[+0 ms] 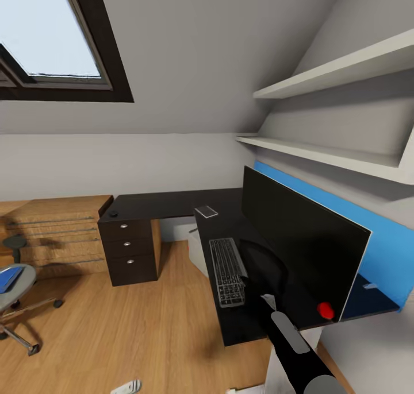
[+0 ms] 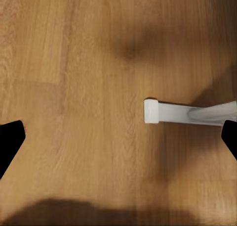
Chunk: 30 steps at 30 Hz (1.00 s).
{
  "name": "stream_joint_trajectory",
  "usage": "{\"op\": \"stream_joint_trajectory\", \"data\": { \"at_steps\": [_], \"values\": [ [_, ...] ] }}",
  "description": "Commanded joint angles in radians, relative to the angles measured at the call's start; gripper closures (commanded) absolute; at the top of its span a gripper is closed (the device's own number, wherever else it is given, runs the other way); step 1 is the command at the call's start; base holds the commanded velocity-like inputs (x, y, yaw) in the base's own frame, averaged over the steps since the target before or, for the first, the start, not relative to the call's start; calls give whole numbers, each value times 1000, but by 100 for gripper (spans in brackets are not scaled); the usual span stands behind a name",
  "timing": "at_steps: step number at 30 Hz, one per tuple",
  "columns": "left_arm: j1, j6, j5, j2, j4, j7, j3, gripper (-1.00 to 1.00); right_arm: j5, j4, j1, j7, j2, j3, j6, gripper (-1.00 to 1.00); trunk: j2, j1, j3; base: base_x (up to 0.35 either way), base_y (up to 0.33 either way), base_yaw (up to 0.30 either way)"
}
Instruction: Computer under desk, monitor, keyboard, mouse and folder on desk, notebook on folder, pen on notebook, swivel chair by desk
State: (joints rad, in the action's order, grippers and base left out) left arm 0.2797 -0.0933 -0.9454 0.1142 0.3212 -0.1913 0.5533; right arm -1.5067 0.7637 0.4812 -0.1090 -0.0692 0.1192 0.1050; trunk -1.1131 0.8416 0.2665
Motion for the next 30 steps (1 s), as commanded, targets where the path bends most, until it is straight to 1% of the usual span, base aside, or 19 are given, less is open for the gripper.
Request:
{"op": "stream_joint_trajectory", "data": {
  "at_steps": [1,16,19,22,23,25,26,27,28,29,30],
  "values": [
    [1,-5,-10,1,-1,-2,9,-100,-6,2,0,-6,0,0,1,-100,-1,-1,1,-335,0,0],
    [1,-3,-10,1,-1,-2,10,-100,-5,2,0,-6,-1,0,0,-100,-1,-1,1,-336,0,0],
    [1,-3,-10,1,-1,-2,11,-100,2,1,0,-6,-2,2,-17,-100,-1,-1,1,-336,-37,0],
    [1,-3,-10,1,-1,-2,12,-100,29,0,0,-5,-3,3,-54,-100,-1,-1,1,-336,-62,0],
    [1,-3,-10,1,-1,-2,11,-100,49,0,0,-5,-3,4,-76,-100,-1,-1,1,-336,-69,0],
    [1,-3,-11,1,-1,-2,9,-100,72,0,0,-4,-4,5,-97,-100,-1,-1,1,-336,-71,0],
    [1,-3,-11,2,-1,-1,7,-100,96,-2,0,-4,-5,7,-115,-100,-1,-1,1,-336,-73,0],
    [1,-3,-11,2,-1,-1,6,-100,108,-3,0,-4,-7,9,-123,-100,-1,-1,1,-336,-74,0],
    [1,-3,-11,2,-1,-1,5,-100,132,-11,0,-3,-13,15,-136,-100,-1,-1,1,-336,-75,0],
    [1,-3,-12,2,-1,-1,5,-100,156,-29,0,-3,-19,23,-148,-100,-1,-1,1,-336,-75,0],
    [1,-3,-12,2,-1,-1,4,-100,169,-43,0,-2,-21,28,-154,-100,-1,-1,1,-336,-75,0]
  ]
}}
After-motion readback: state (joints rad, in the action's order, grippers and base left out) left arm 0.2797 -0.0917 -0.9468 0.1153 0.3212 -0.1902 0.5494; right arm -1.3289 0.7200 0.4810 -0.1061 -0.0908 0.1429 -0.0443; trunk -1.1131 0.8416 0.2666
